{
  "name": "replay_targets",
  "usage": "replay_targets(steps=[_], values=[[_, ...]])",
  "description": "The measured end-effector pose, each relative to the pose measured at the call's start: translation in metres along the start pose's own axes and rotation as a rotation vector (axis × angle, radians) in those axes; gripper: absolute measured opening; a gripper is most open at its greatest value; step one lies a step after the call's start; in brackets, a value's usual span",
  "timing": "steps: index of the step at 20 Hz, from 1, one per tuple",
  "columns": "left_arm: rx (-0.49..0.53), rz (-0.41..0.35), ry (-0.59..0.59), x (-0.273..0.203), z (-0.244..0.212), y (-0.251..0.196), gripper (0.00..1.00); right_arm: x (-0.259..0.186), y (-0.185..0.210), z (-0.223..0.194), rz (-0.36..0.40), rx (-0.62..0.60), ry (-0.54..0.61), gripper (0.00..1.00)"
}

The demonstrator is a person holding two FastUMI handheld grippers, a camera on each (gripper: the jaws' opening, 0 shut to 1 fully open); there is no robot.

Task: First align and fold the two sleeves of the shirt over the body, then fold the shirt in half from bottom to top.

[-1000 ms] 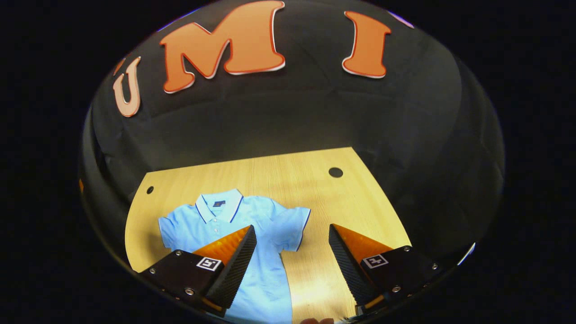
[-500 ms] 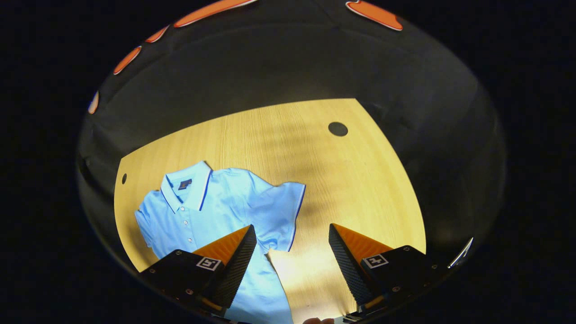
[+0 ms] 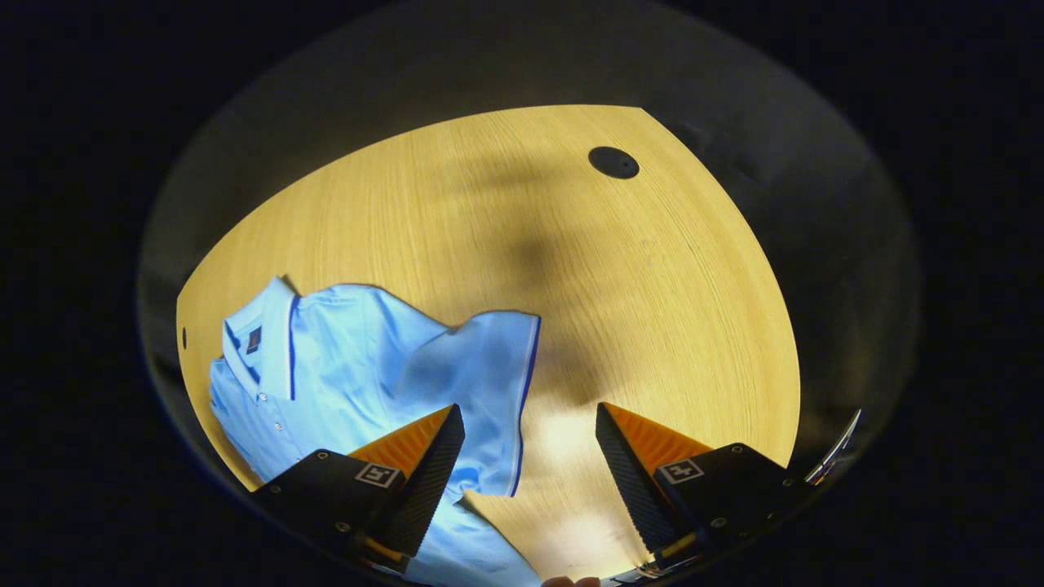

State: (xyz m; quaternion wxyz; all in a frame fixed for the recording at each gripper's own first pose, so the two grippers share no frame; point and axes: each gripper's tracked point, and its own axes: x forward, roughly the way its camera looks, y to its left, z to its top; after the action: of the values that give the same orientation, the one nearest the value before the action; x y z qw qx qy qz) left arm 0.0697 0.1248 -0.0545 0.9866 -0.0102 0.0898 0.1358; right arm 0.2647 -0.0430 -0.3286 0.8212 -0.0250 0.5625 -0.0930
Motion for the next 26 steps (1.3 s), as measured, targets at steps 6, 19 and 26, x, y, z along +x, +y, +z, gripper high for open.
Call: replay_targets(steps=[6, 19, 26], values=[[0.014, 0.032, 0.014, 0.004, -0.005, 0.01, 0.98, 0.014, 0.002, -0.002, -0.003, 0.01, 0.043, 1.0], [-0.001, 0.015, 0.032, 0.008, -0.01, 0.007, 0.99, 0.015, 0.021, -0.005, 0.034, 0.048, 0.033, 0.1], [-0.013, 0.017, 0.018, 0.001, -0.009, 0.022, 1.0, -0.012, 0.021, 0.0, -0.025, -0.009, -0.033, 0.01]])
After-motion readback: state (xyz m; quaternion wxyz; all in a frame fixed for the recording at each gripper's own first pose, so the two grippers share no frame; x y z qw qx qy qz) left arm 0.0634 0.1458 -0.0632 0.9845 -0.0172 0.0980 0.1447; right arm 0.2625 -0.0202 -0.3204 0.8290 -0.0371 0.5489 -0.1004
